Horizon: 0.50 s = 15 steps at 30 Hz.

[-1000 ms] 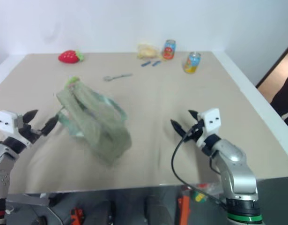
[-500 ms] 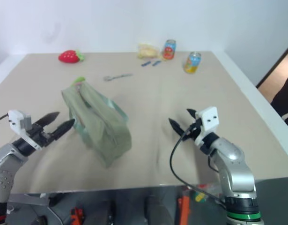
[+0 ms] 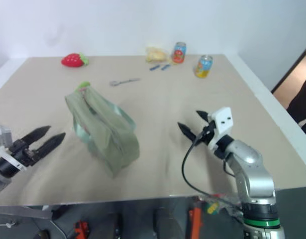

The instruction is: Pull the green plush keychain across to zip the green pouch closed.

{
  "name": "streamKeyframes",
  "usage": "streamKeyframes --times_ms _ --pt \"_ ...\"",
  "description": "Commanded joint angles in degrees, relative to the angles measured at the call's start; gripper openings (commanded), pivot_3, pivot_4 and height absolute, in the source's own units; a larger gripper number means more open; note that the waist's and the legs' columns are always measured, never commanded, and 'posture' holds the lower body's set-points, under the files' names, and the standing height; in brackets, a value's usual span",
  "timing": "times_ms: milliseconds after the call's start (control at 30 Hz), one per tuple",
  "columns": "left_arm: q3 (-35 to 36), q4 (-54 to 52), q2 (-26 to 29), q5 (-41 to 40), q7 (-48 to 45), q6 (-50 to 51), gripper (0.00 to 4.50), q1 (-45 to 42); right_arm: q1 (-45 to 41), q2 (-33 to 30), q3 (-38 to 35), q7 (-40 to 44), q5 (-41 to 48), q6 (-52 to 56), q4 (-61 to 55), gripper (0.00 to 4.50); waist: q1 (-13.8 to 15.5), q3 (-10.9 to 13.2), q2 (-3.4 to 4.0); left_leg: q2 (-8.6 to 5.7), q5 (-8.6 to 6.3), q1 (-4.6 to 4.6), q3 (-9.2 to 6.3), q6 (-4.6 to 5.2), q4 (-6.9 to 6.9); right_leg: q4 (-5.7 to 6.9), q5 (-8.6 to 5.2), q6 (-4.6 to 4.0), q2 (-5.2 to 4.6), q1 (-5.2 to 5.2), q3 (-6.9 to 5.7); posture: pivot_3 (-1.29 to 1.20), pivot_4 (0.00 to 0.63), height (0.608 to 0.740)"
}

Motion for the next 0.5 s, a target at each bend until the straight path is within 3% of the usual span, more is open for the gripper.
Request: streamKeyframes --times_ms 33,300,500 --pt "2.4 -7.5 1.9 -4.9 -1.5 1.6 4.50 2.0 -1.7 -1.8 -1.5 1.4 1.4 0.8 -0.3 4.45 0.0 0.0 0.00 0.00 0.00 0.00 0.01 0.00 0.00 0.00 0.00 0.00 -0.01 0.00 0.00 0.00 0.150 0.740" --pt "3.5 -16.9 9.9 -12.6 -3.7 6.4 4.50 2.5 -3.2 -4.6 -1.3 6.2 3.9 2.7 0.5 4.45 0.1 0.0 0.00 0.00 -0.02 -0.02 -0.02 -0.02 -0.01 0.00 -0.01 0.00 0.01 -0.03 0.00 0.00 0.150 0.740" --pt "4.1 -18.1 13.6 -14.3 -5.0 7.2 4.50 2.1 -7.5 -9.9 -4.0 9.5 18.0 15.4 -9.6 4.45 -0.2 0.1 0.06 0.02 -0.02 0.00 0.06 -0.02 -0.02 0.00 -0.02 -0.04 0.04 -0.09 0.06 0.00 0.150 0.740"
